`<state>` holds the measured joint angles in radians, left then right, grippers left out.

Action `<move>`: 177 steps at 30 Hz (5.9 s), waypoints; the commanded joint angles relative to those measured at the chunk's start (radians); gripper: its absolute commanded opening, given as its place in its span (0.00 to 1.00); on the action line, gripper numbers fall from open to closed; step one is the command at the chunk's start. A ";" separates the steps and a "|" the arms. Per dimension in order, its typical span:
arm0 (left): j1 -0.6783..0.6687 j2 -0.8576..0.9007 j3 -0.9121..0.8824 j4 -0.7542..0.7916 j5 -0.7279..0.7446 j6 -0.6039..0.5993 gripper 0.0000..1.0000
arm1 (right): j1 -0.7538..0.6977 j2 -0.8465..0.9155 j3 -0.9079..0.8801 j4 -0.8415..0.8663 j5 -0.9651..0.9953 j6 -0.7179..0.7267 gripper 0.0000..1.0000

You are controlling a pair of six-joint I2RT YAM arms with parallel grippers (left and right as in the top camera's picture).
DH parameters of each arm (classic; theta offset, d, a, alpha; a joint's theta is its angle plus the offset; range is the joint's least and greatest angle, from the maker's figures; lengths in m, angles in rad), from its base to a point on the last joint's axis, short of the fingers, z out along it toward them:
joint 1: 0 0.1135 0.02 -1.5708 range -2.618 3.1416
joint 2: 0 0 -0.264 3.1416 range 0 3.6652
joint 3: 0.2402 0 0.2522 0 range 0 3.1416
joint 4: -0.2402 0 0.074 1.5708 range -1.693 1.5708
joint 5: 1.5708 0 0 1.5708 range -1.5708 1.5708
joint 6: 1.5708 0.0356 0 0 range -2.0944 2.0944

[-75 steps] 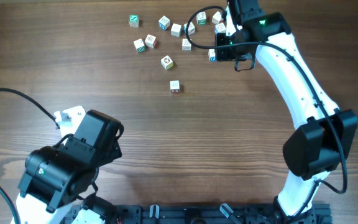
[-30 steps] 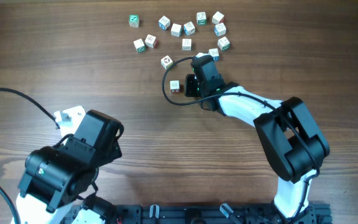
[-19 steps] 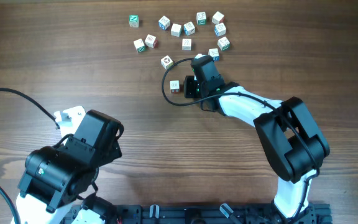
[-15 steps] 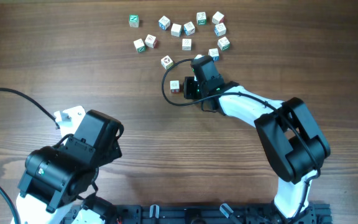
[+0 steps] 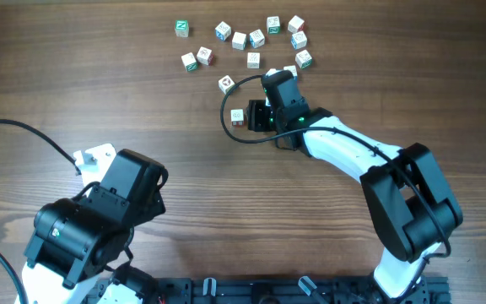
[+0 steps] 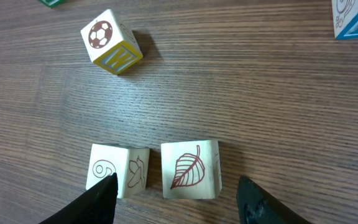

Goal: Form a horizontal line

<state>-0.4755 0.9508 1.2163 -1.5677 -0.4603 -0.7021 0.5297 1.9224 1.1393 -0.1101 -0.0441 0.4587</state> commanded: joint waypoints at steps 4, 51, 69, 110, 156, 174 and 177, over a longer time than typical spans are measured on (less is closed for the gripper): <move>0.006 -0.002 -0.005 0.000 -0.016 -0.021 1.00 | 0.004 -0.021 0.021 0.032 0.030 -0.015 0.54; 0.006 -0.002 -0.005 0.000 -0.016 -0.021 1.00 | 0.004 0.037 0.079 0.050 0.031 -0.063 0.11; 0.006 -0.002 -0.005 0.003 -0.018 -0.020 1.00 | -0.030 0.072 0.063 -0.118 0.132 -0.040 0.08; 0.321 0.869 -0.010 0.877 0.771 0.044 0.04 | -0.157 0.122 0.063 -0.101 -0.220 0.013 0.04; 0.262 1.108 -0.090 1.392 0.964 0.149 0.04 | -0.118 0.122 0.063 -0.190 -0.317 0.090 0.04; 0.278 1.108 -0.090 1.389 0.965 0.148 0.04 | -0.084 0.155 0.063 -0.153 -0.241 0.091 0.04; 0.274 1.108 -0.090 1.405 0.965 0.148 0.04 | -0.084 0.155 0.063 -0.148 -0.241 0.091 0.04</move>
<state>-0.1951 2.0422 1.1469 -0.1730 0.5217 -0.5766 0.4469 2.0365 1.2030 -0.2565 -0.3138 0.5423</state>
